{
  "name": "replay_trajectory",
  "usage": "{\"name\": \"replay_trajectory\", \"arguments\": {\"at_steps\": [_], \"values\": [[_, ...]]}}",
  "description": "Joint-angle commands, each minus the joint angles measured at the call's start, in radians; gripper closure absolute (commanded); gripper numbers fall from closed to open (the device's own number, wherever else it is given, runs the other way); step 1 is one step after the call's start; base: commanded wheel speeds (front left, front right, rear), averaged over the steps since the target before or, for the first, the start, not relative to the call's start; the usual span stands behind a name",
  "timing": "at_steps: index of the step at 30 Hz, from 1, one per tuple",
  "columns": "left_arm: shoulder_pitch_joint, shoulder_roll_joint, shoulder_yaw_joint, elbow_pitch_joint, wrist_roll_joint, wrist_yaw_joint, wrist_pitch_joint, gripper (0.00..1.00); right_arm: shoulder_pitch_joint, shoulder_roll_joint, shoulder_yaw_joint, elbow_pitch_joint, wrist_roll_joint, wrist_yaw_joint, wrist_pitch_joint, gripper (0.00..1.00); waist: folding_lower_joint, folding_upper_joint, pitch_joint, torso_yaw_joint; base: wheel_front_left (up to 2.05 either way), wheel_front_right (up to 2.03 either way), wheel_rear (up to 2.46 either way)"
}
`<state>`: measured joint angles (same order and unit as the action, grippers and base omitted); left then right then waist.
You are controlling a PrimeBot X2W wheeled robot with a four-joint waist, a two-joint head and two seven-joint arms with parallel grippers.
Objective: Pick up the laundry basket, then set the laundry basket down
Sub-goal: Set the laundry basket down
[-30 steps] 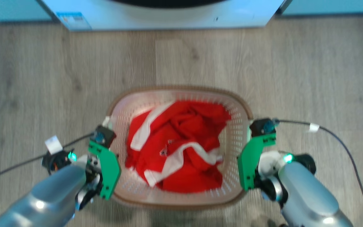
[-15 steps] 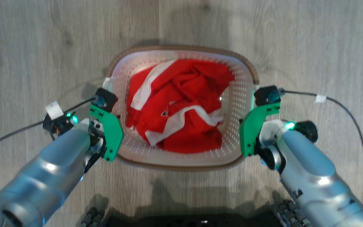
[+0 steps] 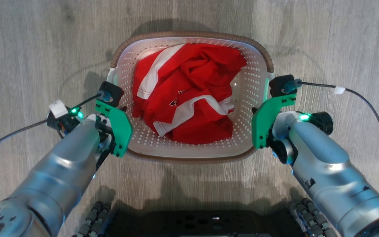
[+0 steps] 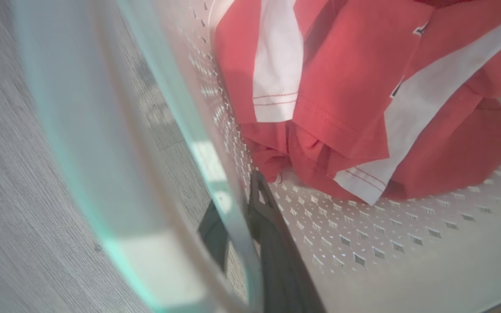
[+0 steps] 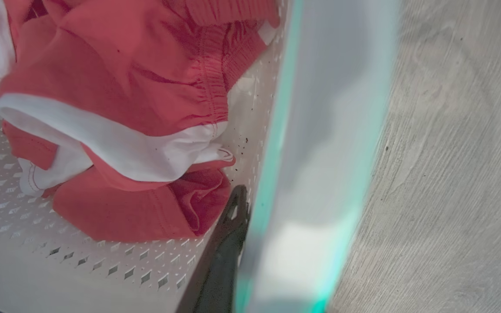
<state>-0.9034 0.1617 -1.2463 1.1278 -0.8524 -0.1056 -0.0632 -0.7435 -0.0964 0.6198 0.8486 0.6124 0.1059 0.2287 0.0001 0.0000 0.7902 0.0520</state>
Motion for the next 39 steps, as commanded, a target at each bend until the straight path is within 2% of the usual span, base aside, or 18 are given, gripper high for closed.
{"name": "replay_trajectory", "arguments": {"at_steps": [1, 20, 38, 39], "values": [[0.005, -0.007, -0.005, -0.010, 0.013, -0.024, -0.012, 1.00, 0.008, 0.046, 0.039, -0.028, 0.004, 0.025, -0.020, 1.00, -0.0001, 0.0000, 0.001, 0.000, 0.00, 0.00, 0.00], [-0.018, -0.044, -0.029, 0.013, -0.024, -0.025, -0.025, 1.00, -0.072, 0.046, 0.131, 0.121, 0.100, 0.025, -0.129, 1.00, -0.0001, 0.0000, 0.052, 0.022, 0.00, 0.00, 0.00], [-0.040, -0.064, -0.033, 0.032, -0.021, -0.025, -0.054, 1.00, -0.080, 0.046, 0.180, 0.195, 0.181, 0.025, -0.140, 1.00, -0.0001, 0.0000, 0.081, 0.022, 0.00, 0.00, 0.00], [-0.042, -0.065, -0.033, 0.039, -0.027, -0.025, -0.054, 0.65, -0.081, 0.046, 0.183, 0.197, 0.184, 0.025, -0.141, 0.87, -0.0001, 0.0000, 0.082, 0.022, 0.00, 0.00, 0.00]]}}
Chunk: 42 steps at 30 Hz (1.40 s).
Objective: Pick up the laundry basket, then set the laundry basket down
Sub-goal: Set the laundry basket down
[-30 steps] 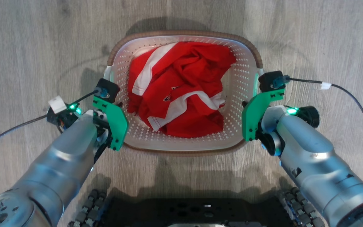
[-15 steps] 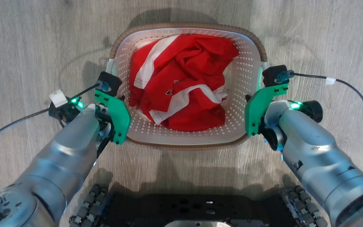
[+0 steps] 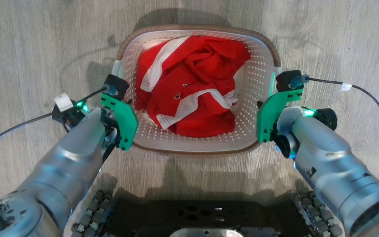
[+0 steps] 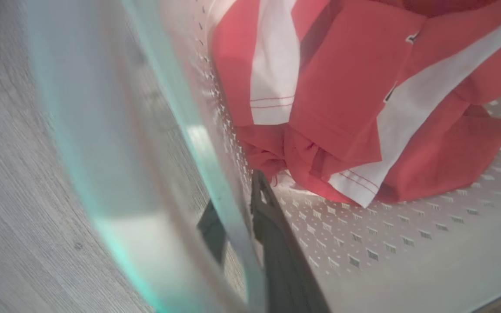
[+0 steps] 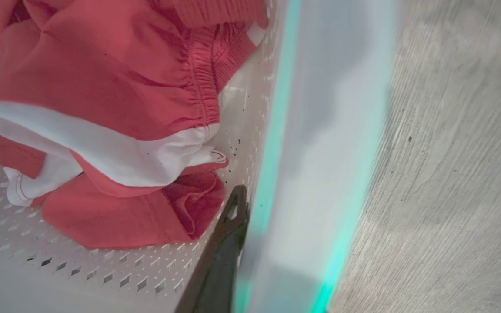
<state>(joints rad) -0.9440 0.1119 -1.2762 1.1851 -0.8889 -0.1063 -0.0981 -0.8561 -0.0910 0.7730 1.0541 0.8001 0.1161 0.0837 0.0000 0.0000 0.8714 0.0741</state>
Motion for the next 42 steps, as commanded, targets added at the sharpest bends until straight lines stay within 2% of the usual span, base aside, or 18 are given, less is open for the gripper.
{"name": "replay_trajectory", "arguments": {"at_steps": [1, 2, 15, 42], "values": [[-0.007, -0.016, -0.004, -0.011, 0.009, -0.024, -0.026, 0.35, 0.030, 0.041, 0.033, -0.006, -0.001, 0.015, 0.002, 0.54, 0.0000, 0.0000, 0.003, 0.000, 0.00, 0.00, 0.00], [-0.014, -0.017, -0.003, 0.001, 0.009, -0.024, -0.038, 0.00, 0.028, 0.041, 0.035, -0.001, 0.000, 0.015, -0.002, 0.00, 0.0000, 0.0000, 0.004, 0.001, 0.00, 0.00, 0.00], [-0.019, -0.045, 0.003, 0.068, -0.029, -0.024, -0.027, 0.00, 0.009, 0.041, 0.059, 0.043, 0.013, 0.015, -0.035, 0.00, 0.0000, 0.0000, 0.002, 0.008, 0.00, 0.00, 0.00], [-0.009, -0.046, -0.002, 0.076, -0.047, -0.024, -0.006, 0.00, -0.035, 0.041, 0.094, 0.096, 0.029, 0.015, -0.077, 0.00, 0.0000, 0.0000, -0.030, 0.017, 0.00, 0.00, 0.00]]}}
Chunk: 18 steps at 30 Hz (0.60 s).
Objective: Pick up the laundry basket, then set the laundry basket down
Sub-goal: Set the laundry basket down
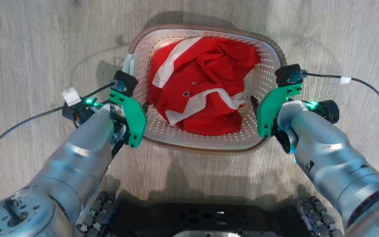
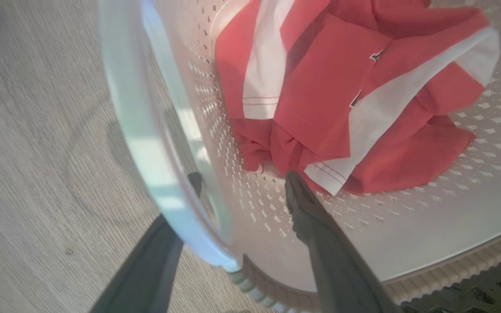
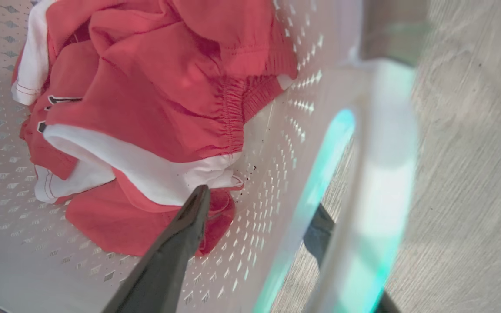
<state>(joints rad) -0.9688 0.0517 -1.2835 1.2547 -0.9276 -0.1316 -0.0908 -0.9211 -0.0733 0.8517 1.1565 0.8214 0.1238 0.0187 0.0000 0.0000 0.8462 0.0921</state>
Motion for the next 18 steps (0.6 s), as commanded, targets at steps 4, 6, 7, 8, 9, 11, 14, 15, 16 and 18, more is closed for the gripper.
{"name": "replay_trajectory", "arguments": {"at_steps": [4, 6, 7, 8, 9, 11, 14, 15, 16, 18], "values": [[0.024, 0.018, 0.005, 0.015, -0.015, 0.001, -0.019, 0.00, 0.041, 0.023, 0.022, -0.002, 0.017, 0.007, -0.012, 0.00, 0.0000, 0.0000, -0.034, -0.005, 0.00, 0.00, 0.00], [0.032, 0.020, 0.006, 0.018, -0.020, 0.001, -0.022, 0.00, 0.051, 0.023, 0.025, -0.005, 0.024, 0.007, -0.014, 0.00, 0.0000, 0.0000, -0.054, -0.007, 0.00, 0.00, 0.00], [0.037, 0.022, 0.006, 0.020, -0.022, 0.001, -0.023, 0.00, 0.056, 0.023, 0.027, -0.008, 0.029, 0.007, -0.014, 0.00, 0.0000, 0.0000, -0.065, -0.009, 0.00, 0.00, 0.00], [0.042, 0.024, 0.007, 0.022, -0.025, 0.001, -0.023, 0.00, 0.061, 0.023, 0.029, -0.011, 0.033, 0.007, -0.014, 0.00, 0.0000, 0.0000, -0.076, -0.011, 0.00, 0.00, 0.00], [0.042, 0.024, 0.007, 0.022, -0.025, 0.001, -0.023, 0.00, 0.061, 0.023, 0.029, -0.011, 0.033, 0.007, -0.014, 0.00, 0.0000, 0.0000, -0.076, -0.011, 0.00, 0.00, 0.00], [0.053, 0.028, 0.008, 0.025, -0.030, 0.001, -0.024, 0.00, 0.072, 0.023, 0.035, -0.016, 0.042, 0.007, -0.012, 0.00, 0.0000, 0.0000, -0.099, -0.016, 0.00, 0.00, 0.00], [0.069, 0.036, 0.011, 0.029, -0.038, 0.001, -0.019, 0.00, 0.083, 0.023, 0.043, -0.020, 0.054, 0.007, -0.010, 0.00, 0.0000, 0.0000, -0.133, -0.023, 0.00, 0.00, 0.00], [0.076, 0.039, 0.012, 0.030, -0.041, 0.002, -0.015, 0.00, 0.087, 0.023, 0.046, -0.020, 0.059, 0.007, -0.009, 0.00, 0.0000, 0.0000, -0.145, -0.026, 0.00, 0.00, 0.00], [0.082, 0.042, 0.012, 0.030, -0.043, 0.002, -0.012, 0.00, 0.091, 0.023, 0.049, -0.020, 0.063, 0.007, -0.008, 0.00, 0.0000, 0.0000, -0.158, -0.028, 0.00, 0.00, 0.00], [0.095, 0.048, 0.014, 0.032, -0.047, 0.010, -0.010, 0.00, 0.098, 0.023, 0.055, -0.021, 0.071, 0.007, -0.006, 0.00, 0.0000, 0.0000, -0.183, -0.033, 0.00, 0.00, 0.00]]}}
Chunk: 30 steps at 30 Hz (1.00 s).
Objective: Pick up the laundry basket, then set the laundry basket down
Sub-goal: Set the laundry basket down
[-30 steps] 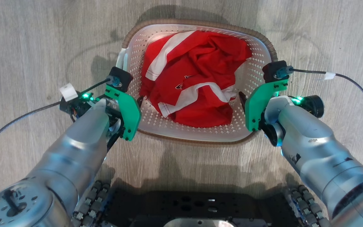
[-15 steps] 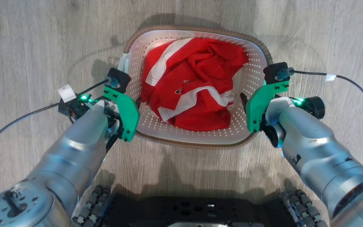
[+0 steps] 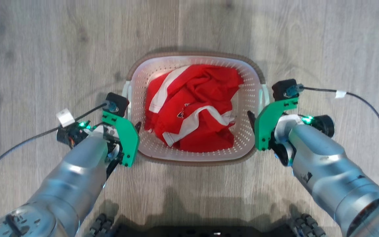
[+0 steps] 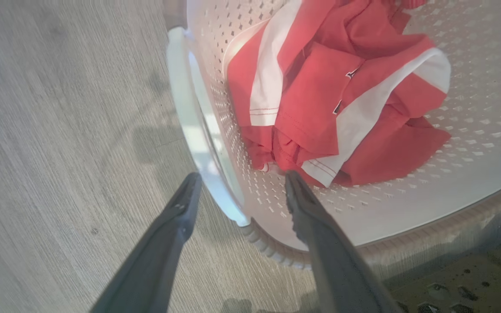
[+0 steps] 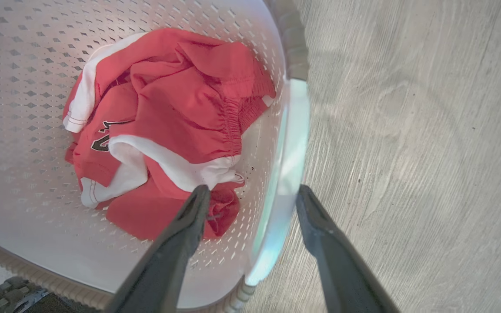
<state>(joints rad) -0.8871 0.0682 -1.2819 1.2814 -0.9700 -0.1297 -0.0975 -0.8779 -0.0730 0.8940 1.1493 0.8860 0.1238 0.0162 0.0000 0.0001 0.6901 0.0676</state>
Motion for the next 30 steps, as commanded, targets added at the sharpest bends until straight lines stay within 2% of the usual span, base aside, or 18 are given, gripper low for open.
{"name": "replay_trajectory", "arguments": {"at_steps": [1, 8, 12, 16, 22, 27, 30], "values": [[0.019, 0.035, 0.012, 0.006, -0.006, 0.011, 0.000, 0.00, 0.057, 0.023, 0.014, -0.015, 0.012, 0.007, -0.004, 0.00, 0.0000, -0.0001, -0.037, -0.012, 0.00, 0.00, 0.00], [0.058, 0.056, 0.013, 0.008, -0.007, 0.041, -0.003, 0.00, 0.084, 0.023, 0.029, -0.004, 0.045, 0.007, -0.001, 0.00, 0.0000, -0.0001, -0.107, -0.026, 0.00, 0.00, 0.00], [0.067, 0.065, 0.022, 0.009, -0.014, 0.062, -0.050, 0.00, 0.098, 0.023, 0.036, -0.022, 0.065, 0.007, -0.025, 0.00, 0.0000, -0.0001, -0.152, -0.034, 0.00, 0.00, 0.00], [0.089, 0.072, 0.034, 0.009, -0.021, 0.075, -0.110, 0.00, 0.120, 0.023, 0.041, -0.046, 0.084, 0.007, -0.082, 0.00, 0.0000, -0.0001, -0.224, -0.048, 0.00, 0.00, 0.00], [0.098, 0.093, 0.077, -0.018, -0.026, 0.106, -0.162, 0.00, 0.130, 0.023, 0.020, -0.077, 0.112, 0.007, -0.228, 0.00, 0.0000, -0.0001, -0.339, -0.066, 0.00, 0.00, 0.00], [0.100, 0.180, 0.235, -0.269, 0.070, 0.214, -0.164, 0.00, 0.119, 0.023, -0.041, -0.095, 0.096, 0.007, -0.276, 0.00, 0.0000, -0.0001, -0.428, -0.083, 0.00, 0.00, 0.00], [0.171, 0.238, 0.368, -0.466, 0.169, 0.274, -0.164, 0.00, 0.105, 0.023, -0.183, -0.160, 0.009, 0.007, -0.277, 0.00, 0.0000, -0.0001, -0.464, -0.093, 0.00, 0.00, 0.00]]}}
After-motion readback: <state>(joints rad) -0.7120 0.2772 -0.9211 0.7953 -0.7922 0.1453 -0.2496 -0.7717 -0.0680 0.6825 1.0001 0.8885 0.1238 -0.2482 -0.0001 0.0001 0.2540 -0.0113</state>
